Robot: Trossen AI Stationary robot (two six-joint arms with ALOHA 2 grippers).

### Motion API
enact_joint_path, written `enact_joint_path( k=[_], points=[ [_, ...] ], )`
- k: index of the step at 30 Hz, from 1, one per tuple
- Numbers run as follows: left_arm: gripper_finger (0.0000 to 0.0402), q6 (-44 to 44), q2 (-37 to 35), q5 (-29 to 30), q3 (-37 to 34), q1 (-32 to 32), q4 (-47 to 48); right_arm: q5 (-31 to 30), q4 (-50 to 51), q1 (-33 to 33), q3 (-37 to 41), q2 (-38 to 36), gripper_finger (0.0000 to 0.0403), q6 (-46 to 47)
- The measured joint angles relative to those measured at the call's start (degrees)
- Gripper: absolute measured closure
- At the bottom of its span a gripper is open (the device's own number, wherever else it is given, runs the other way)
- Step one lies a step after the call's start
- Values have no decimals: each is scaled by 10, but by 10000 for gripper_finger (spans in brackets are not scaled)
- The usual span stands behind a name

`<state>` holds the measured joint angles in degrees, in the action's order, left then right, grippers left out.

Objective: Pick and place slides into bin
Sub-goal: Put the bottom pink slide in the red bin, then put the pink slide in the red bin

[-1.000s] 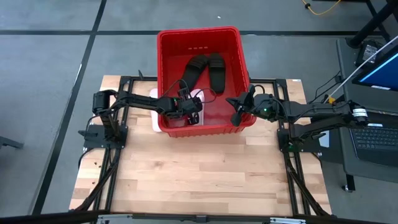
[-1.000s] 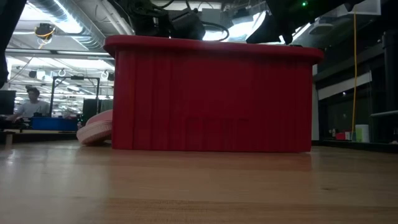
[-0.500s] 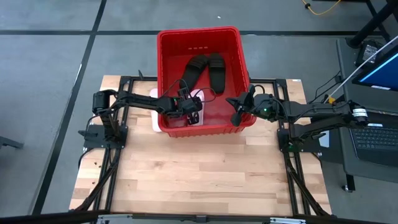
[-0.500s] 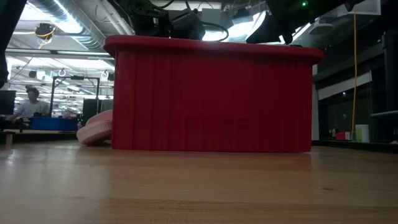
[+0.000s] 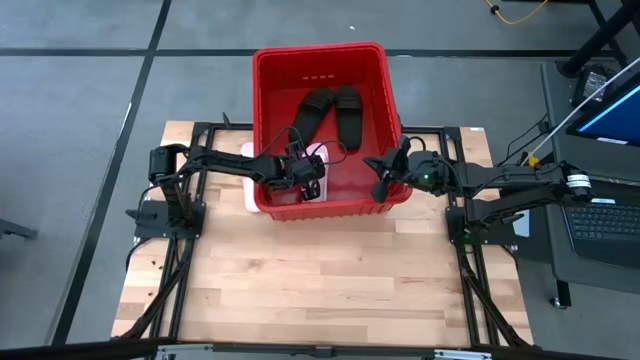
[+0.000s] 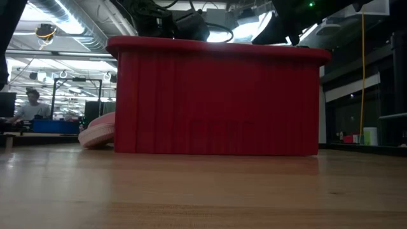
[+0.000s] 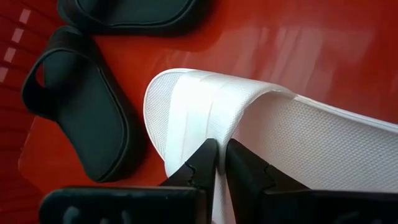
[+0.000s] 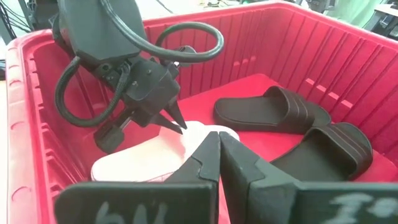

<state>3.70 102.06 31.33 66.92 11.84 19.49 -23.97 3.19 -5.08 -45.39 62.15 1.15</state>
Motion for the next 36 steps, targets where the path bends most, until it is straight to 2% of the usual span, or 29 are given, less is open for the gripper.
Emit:
enact_joint_path(
  k=[11,21,27,36],
  points=[
    [330,-1,0,0,2,-1,0,0,18,0,0,0,392,0],
    [288,0,0,-13,53,-2,2,0,19,0,0,0,392,-1],
    [284,11,0,-18,106,-10,34,0,19,0,0,0,392,-1],
    [295,122,-23,5,202,-38,78,0,16,0,0,0,392,-2]
  ],
)
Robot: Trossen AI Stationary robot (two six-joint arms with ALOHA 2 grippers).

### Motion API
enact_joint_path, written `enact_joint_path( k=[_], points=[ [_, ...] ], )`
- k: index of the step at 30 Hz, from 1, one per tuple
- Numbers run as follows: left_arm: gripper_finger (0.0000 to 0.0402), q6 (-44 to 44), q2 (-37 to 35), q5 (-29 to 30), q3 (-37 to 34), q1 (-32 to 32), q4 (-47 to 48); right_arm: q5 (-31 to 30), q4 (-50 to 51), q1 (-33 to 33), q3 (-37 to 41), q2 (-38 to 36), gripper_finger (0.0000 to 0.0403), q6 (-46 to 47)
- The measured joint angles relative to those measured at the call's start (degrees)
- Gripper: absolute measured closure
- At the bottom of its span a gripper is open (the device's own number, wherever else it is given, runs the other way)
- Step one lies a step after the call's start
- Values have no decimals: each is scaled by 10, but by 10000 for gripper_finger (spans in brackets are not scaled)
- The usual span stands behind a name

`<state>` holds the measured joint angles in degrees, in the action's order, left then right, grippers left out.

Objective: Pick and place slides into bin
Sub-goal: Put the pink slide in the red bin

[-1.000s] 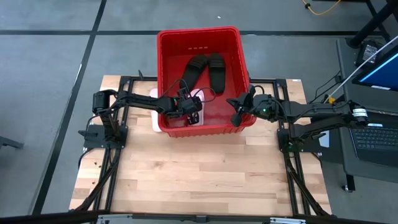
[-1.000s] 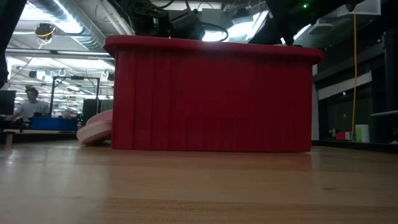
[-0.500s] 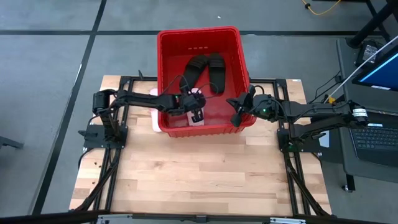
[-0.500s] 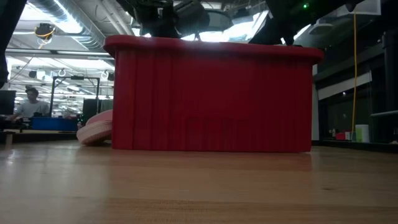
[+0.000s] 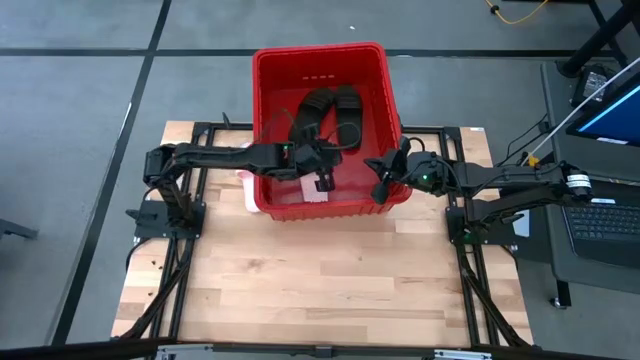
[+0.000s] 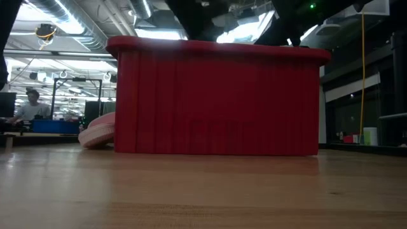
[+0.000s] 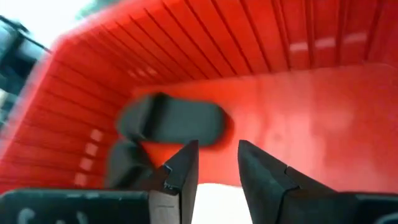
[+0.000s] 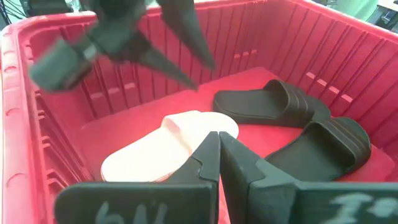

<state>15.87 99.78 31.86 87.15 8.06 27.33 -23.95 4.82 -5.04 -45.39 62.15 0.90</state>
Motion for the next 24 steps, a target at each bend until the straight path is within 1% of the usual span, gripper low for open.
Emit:
enact_joint_path(
  k=[5,10,14,17,21,24],
  points=[
    [304,67,-38,36,31,-11,-1,0,-8,0,0,0,392,-1],
    [313,95,-100,38,34,-21,1,0,-7,0,0,0,392,-1],
    [327,96,-158,38,35,-24,11,0,-8,0,0,0,392,-11],
    [349,88,-196,38,35,-25,27,0,-19,0,0,0,392,-37],
    [393,59,-232,38,34,-28,68,0,-64,0,0,0,392,-76],
    [398,34,-251,44,34,-28,105,0,-108,0,0,0,392,-113]
  ],
)
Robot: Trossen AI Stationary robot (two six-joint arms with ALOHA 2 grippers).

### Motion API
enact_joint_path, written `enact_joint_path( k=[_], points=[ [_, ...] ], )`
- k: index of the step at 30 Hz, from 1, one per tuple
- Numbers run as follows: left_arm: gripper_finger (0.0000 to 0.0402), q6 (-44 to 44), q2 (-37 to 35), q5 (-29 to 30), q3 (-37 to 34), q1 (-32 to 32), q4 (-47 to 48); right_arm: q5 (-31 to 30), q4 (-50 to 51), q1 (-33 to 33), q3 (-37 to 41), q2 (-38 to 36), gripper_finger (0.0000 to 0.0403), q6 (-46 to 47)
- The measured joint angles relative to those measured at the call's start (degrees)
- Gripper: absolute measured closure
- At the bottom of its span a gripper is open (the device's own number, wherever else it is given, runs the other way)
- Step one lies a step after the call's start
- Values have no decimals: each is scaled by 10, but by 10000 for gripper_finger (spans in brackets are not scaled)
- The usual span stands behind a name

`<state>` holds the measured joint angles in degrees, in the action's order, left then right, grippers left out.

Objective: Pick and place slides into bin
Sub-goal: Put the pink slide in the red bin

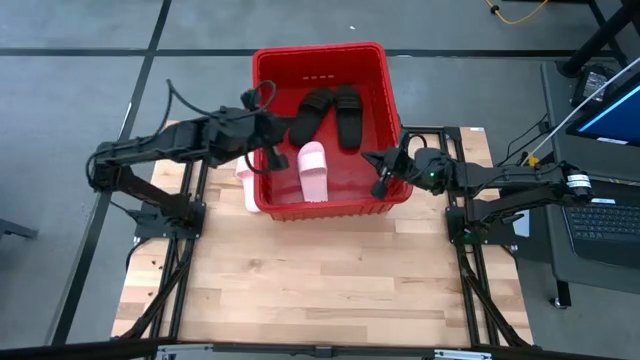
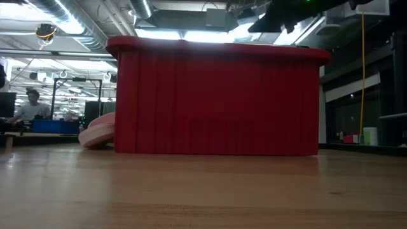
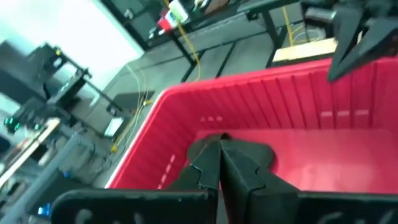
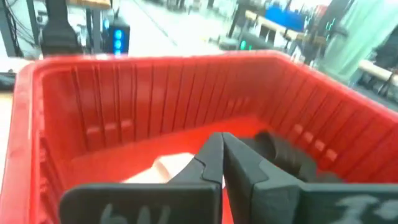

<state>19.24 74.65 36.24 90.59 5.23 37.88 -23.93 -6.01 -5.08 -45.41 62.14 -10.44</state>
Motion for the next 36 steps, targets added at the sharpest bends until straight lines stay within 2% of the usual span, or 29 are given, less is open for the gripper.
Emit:
enact_joint_path(
  k=[5,16,22,27,36],
  points=[
    [400,-45,-19,20,0,-6,70,12,-50,0,0,0,392,-43],
    [400,-94,-37,19,-2,-80,140,114,-103,-9,0,0,392,-64],
    [400,-134,-85,80,-22,-149,152,121,-102,-9,0,0,392,-63],
    [400,-209,-153,158,-97,-203,152,121,-101,-9,0,0,392,-60],
    [400,-349,-250,215,-286,-264,152,121,-93,-9,0,0,392,-19]
  ],
)
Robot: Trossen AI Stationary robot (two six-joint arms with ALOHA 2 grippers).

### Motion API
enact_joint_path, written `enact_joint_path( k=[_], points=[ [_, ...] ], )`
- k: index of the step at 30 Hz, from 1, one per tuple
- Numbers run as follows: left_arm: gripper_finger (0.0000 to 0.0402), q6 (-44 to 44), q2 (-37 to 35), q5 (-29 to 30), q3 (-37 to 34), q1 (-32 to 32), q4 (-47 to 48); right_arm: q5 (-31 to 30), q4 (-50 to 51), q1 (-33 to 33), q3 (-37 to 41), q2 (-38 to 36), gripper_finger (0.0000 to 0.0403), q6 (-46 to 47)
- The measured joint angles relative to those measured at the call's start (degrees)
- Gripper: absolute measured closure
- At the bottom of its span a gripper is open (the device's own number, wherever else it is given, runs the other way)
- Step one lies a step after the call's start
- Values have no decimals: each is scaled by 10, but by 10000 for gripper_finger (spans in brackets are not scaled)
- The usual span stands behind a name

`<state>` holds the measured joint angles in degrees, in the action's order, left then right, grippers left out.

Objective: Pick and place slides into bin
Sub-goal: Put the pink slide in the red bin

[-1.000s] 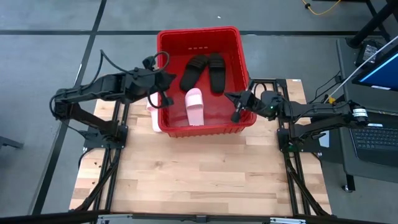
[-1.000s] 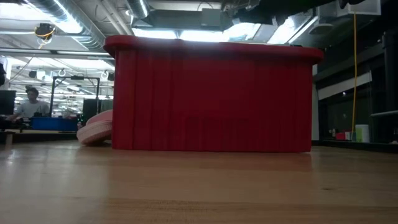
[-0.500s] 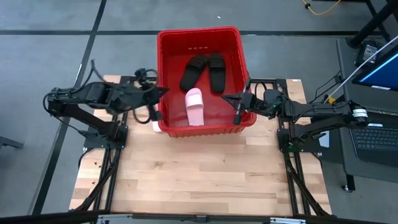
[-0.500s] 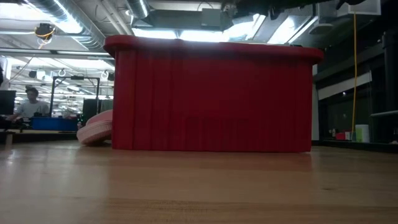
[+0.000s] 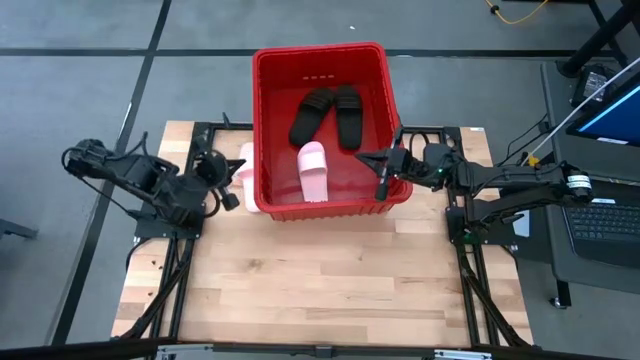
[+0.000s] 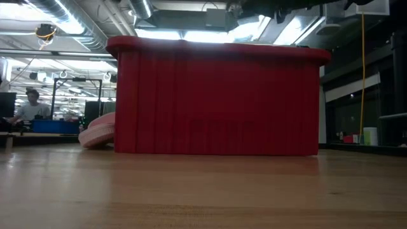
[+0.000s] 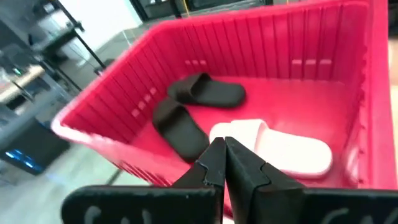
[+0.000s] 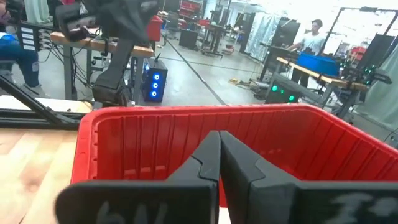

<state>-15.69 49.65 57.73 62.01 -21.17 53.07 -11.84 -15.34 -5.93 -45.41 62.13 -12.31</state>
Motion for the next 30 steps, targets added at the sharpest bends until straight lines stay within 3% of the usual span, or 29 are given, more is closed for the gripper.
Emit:
enact_joint_path(
  k=[12,20,30],
  points=[
    [400,-230,-74,39,-149,-50,-4,0,3,0,0,0,392,39],
    [399,-409,-85,48,-204,-50,68,0,6,0,0,0,392,48],
    [391,-392,-77,1,-242,-49,71,-1,6,0,0,0,392,48]
  ],
)
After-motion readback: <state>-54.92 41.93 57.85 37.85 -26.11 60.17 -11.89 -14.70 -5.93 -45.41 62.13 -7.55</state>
